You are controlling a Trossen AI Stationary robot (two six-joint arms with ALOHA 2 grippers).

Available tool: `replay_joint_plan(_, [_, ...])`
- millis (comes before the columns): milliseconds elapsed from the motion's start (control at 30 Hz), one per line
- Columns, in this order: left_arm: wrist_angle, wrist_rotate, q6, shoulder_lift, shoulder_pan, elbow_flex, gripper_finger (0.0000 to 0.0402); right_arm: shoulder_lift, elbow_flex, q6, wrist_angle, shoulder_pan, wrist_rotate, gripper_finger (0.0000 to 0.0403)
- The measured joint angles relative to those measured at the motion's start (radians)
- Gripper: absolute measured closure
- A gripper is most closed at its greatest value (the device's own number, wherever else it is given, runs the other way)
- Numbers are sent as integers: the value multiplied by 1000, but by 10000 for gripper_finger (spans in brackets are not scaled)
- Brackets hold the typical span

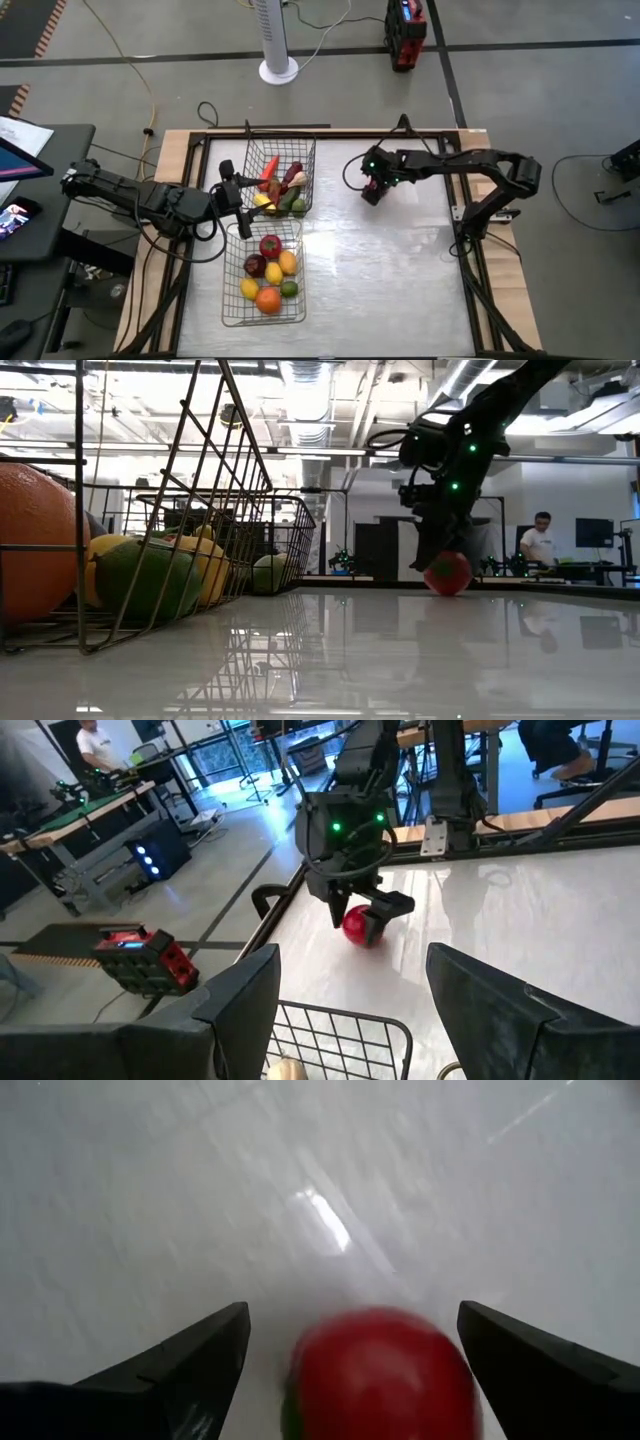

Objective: Sort produce into baskets
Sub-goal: Put the red tomato into the gold wire basket

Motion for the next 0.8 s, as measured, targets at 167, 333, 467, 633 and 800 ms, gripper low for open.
replay_joint_plan(167, [0, 0, -1, 0, 0, 0, 160, 1, 0, 45, -43, 19, 0, 19])
replay_joint_plan(333, [0, 0, -2, 0, 0, 0, 160, 1, 0, 32, -106, 47, 70, 19])
replay_joint_plan(467, [0, 0, -2, 0, 0, 0, 160, 1, 0, 21, -118, 71, 127, 19])
replay_joint_plan(633, [-1, 0, -2, 0, 0, 0, 160, 0, 0, 21, -119, 83, 199, 19])
replay_joint_plan(800, [-1, 1, -2, 0, 0, 0, 160, -32, 0, 3, -108, 95, 238, 19])
